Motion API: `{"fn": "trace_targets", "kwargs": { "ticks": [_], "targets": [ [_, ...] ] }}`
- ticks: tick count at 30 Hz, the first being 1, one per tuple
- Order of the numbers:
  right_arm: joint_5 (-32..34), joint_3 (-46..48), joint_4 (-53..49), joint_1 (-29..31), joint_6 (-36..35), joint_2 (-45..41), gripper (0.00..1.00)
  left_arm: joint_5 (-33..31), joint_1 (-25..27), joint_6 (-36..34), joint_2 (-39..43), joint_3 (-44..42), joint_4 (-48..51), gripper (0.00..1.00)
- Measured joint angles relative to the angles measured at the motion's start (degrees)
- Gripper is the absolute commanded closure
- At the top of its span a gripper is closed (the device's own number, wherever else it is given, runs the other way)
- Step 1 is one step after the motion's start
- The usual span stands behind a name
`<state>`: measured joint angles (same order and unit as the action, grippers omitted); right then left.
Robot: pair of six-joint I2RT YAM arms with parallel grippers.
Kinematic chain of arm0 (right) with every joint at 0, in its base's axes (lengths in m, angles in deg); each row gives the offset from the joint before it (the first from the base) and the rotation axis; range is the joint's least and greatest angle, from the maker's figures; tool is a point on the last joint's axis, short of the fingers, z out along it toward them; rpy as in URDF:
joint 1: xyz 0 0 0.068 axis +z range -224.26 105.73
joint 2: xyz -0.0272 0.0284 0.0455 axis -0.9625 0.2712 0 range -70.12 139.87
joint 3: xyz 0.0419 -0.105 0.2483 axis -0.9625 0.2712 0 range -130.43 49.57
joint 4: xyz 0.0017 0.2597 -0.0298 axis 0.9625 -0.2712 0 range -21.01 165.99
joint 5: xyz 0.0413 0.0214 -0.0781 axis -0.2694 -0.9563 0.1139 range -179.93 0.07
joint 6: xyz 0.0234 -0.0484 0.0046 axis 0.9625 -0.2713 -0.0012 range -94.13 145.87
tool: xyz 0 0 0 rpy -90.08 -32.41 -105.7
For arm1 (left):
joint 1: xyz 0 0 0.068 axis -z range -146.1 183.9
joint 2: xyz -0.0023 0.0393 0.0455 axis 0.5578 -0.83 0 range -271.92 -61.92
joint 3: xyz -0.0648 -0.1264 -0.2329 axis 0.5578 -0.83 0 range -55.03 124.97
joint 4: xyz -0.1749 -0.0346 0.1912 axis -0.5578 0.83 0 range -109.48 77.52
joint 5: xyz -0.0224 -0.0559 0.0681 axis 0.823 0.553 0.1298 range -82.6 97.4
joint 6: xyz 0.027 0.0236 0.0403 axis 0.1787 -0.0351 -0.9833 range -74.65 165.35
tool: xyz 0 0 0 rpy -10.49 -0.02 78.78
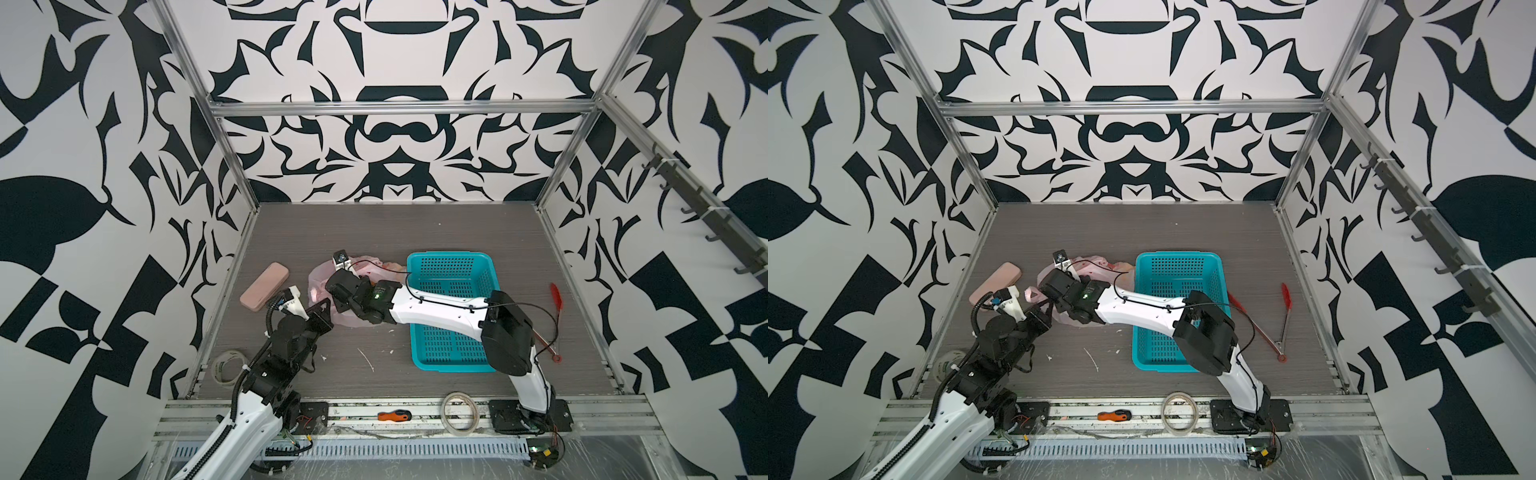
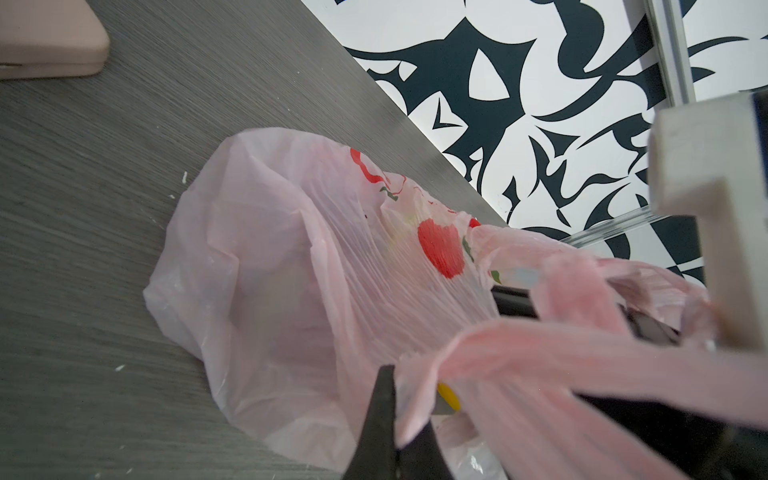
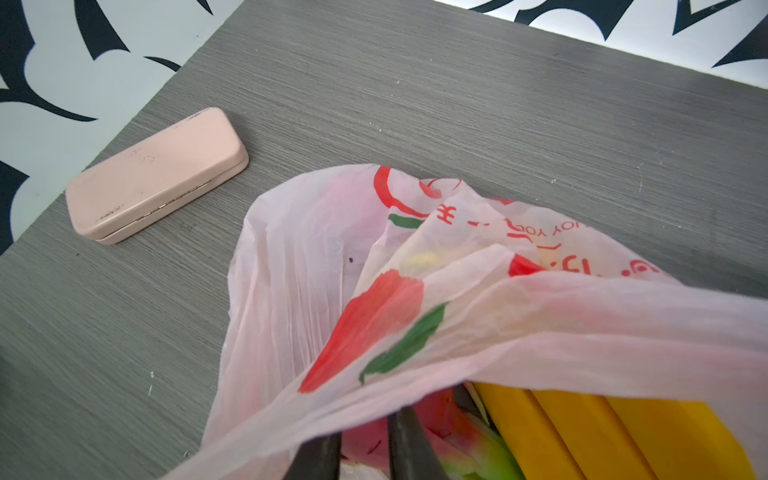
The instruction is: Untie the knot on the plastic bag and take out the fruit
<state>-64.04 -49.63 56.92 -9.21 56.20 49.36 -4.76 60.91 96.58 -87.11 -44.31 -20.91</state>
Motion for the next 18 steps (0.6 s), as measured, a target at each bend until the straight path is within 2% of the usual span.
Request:
{"fn": "trace_targets", "kwargs": {
  "ticks": [18],
  "targets": [
    [-0.7, -3.8, -0.2, -2.5, 3.8, 4.6, 0.45, -0.7, 0.0, -2.8, 3.1, 0.0, -0.1, 1.0]
  ]
}}
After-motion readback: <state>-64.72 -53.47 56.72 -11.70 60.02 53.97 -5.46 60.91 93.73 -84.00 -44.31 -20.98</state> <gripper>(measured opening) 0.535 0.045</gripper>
